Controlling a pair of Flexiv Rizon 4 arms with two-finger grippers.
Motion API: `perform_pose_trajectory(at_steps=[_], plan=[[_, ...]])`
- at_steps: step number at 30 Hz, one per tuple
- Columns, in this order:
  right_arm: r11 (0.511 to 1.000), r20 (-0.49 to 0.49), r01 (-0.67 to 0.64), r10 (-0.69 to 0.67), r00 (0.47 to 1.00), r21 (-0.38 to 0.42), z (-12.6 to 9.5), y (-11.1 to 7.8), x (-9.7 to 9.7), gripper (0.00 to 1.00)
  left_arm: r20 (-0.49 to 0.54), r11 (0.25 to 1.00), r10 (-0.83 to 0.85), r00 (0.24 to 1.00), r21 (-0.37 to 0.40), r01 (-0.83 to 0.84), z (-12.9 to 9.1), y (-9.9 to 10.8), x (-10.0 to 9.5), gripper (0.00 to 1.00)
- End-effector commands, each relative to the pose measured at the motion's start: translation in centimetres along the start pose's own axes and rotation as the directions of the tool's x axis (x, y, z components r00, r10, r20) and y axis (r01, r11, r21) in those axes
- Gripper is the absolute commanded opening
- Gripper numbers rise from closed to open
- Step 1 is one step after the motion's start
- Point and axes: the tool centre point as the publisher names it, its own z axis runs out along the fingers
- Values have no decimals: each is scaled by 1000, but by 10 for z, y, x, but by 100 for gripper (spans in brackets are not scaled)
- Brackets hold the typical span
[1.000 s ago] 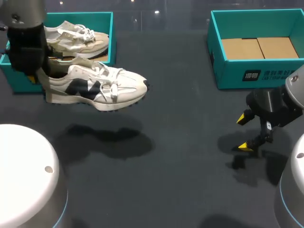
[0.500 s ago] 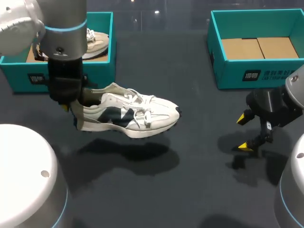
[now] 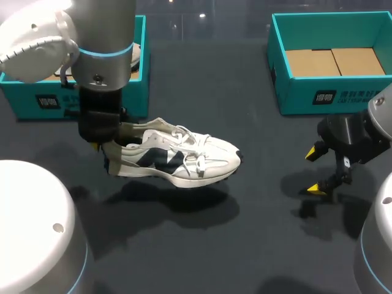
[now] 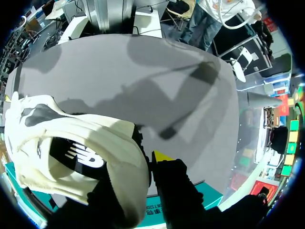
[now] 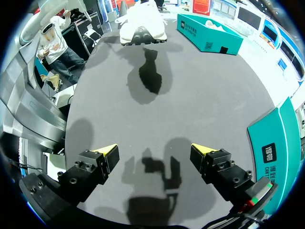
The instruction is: Take the shoe out of the shoebox, open the shoe tongue, remove and reinsert the insole, then place the shoe into the shoebox
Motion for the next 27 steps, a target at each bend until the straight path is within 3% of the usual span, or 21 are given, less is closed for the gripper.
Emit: perform_pose_trajectory(at_steps=[1,5,10,12,27], plan=[[1000,4,0,0,1000,3,0,0,2,100,31,1000,5,1000,24,-6,8,0,-8,0],[1000,4,0,0,1000,3,0,0,2,100,52,998,-35,998,60,31,26,5,-34,0],[1000,4,0,0,1000,3,0,0,2,100,6,998,-61,998,13,61,42,0,-66,0],[1000,4,0,0,1000,3,0,0,2,100,14,999,-43,999,27,43,47,-3,-77,0],[1000,4,0,0,1000,3,0,0,2,100,-33,995,-82,996,-53,80,85,-11,-123,0]])
